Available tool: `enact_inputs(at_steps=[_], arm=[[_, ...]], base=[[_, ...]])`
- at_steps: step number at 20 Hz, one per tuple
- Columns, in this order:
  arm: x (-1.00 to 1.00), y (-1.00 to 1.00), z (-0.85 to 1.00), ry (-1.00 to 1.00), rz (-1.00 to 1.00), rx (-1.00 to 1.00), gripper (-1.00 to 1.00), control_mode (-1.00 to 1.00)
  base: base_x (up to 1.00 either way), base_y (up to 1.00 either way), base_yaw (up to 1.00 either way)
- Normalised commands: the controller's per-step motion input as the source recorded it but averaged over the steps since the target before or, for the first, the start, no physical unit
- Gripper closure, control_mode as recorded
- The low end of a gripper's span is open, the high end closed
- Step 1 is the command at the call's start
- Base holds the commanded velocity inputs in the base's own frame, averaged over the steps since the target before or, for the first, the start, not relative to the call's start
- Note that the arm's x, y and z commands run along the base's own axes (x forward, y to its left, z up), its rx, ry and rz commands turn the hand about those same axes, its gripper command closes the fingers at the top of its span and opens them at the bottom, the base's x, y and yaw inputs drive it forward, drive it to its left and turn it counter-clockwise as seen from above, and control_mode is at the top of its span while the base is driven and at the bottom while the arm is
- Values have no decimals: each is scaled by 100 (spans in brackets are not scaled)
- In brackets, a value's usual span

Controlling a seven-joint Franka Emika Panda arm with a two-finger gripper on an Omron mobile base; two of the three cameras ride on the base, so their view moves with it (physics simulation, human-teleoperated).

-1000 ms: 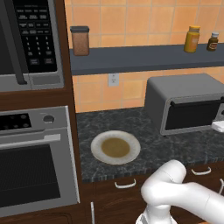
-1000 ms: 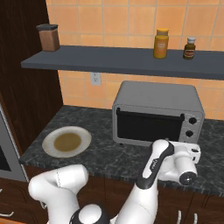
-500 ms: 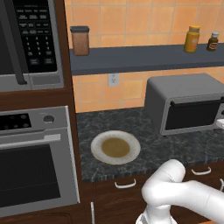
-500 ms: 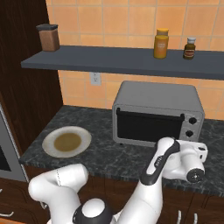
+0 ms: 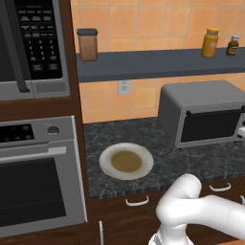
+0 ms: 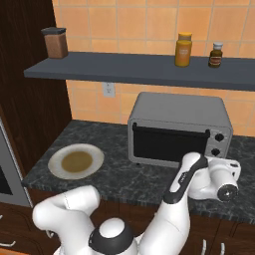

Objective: Pick up the kebab skewer and baguette bread, and place them inside the toaster oven. Close the toaster oven door and start by setting the timer.

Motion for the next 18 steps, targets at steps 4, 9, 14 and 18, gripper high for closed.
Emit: enact_inputs(at_steps=[4,9,14,18], arm=[[24,-16,0,0,0,0,-100,-100],[16,-14,0,2,0,0,-100,-100],[11,0,0,1,0,0,-100,-100],[5,0,0,0,0,0,-100,-100]], base=[[0,0,0],[0,0,0],[0,0,0],[0,0,0]])
